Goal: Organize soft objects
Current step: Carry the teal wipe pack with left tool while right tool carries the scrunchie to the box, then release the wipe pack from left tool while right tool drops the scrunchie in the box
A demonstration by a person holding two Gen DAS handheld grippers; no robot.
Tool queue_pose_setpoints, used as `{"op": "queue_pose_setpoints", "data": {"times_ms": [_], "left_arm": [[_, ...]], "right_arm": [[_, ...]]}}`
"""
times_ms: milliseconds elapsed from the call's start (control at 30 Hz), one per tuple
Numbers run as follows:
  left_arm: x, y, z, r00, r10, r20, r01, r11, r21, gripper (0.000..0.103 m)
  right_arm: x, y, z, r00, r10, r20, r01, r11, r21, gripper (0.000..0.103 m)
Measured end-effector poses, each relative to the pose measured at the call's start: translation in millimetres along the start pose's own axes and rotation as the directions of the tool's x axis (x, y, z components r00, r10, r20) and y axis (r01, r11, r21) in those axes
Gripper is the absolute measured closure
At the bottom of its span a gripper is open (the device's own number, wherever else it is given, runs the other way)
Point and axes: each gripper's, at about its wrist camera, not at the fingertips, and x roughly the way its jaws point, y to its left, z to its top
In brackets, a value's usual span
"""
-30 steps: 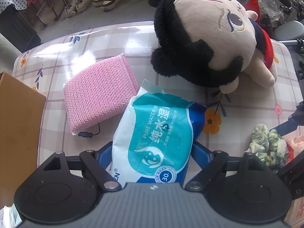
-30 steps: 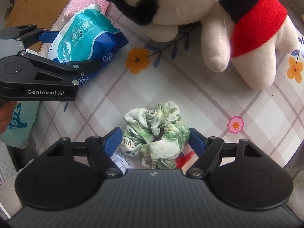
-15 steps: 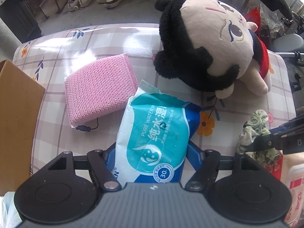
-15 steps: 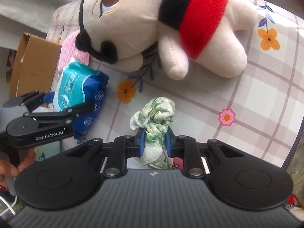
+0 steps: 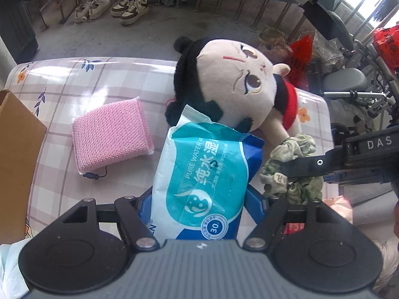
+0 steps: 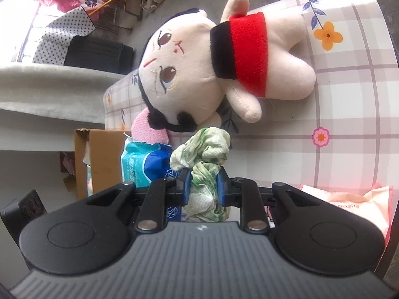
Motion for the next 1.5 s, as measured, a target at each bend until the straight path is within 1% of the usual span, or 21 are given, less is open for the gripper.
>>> {"op": "queue_pose_setpoints", "data": {"times_ms": [167,333,500,633,767,833,967,1067,1167,1267,1367,1500], "left_arm": [[-29.3,-9.3,6.9,0.998,-0.060,0.020,0.060,0.998,0.011,0.031],[-72.2,-8.4,11.5,0.994,-0.100,0.048,0.097,0.993,0.061,0.031],[-117.3,10.1,11.0,0.988,-0.141,0.060,0.137,0.988,0.070,0.031],[-158.0,39.0,6.0,0.985,-0.153,0.083,0.147,0.986,0.075,0.031],[-187.6,80.1,-1.3,0.988,-0.123,0.093,0.116,0.991,0.068,0.031],[-198.6,104.8,-3.8,0.990,-0.100,0.100,0.095,0.994,0.056,0.031],[-213.9,161.4,-9.3,0.993,-0.045,0.112,0.045,0.999,0.002,0.031],[-217.4,202.5,-12.4,0.994,-0.008,0.114,0.014,0.999,-0.047,0.031],[-217.4,244.3,-16.6,0.993,0.024,0.118,-0.013,0.995,-0.099,0.031],[-212.6,282.5,-20.4,0.991,0.058,0.120,-0.040,0.988,-0.147,0.031],[-200.5,317.1,-23.8,0.991,0.084,0.100,-0.065,0.982,-0.178,0.031],[-172.1,353.3,-31.7,0.995,0.092,0.039,-0.083,0.978,-0.192,0.031]], "right_arm": [[-36.0,19.7,-20.2,0.998,0.028,0.059,-0.029,0.999,0.015,0.083],[-70.7,50.7,-49.5,0.989,0.065,0.130,-0.071,0.997,0.041,0.083],[-88.2,98.6,-84.0,0.981,0.096,0.171,-0.106,0.993,0.049,0.083],[-78.1,145.4,-108.8,0.976,0.134,0.172,-0.142,0.989,0.039,0.083],[-50.3,189.6,-124.9,0.972,0.179,0.152,-0.185,0.982,0.025,0.083],[-29.3,213.0,-129.7,0.971,0.204,0.127,-0.208,0.978,0.019,0.083],[15.5,257.0,-135.0,0.969,0.237,0.070,-0.238,0.971,0.005,0.083],[48.6,288.6,-135.4,0.968,0.247,0.037,-0.247,0.969,-0.012,0.083],[86.4,321.2,-133.9,0.970,0.243,0.010,-0.242,0.970,-0.033,0.083],[129.4,342.0,-130.2,0.973,0.227,-0.029,-0.228,0.973,-0.032,0.082],[169.2,355.0,-130.5,0.979,0.192,-0.064,-0.194,0.981,-0.026,0.082],[212.5,357.8,-133.1,0.988,0.117,-0.100,-0.119,0.993,-0.015,0.082]]}}
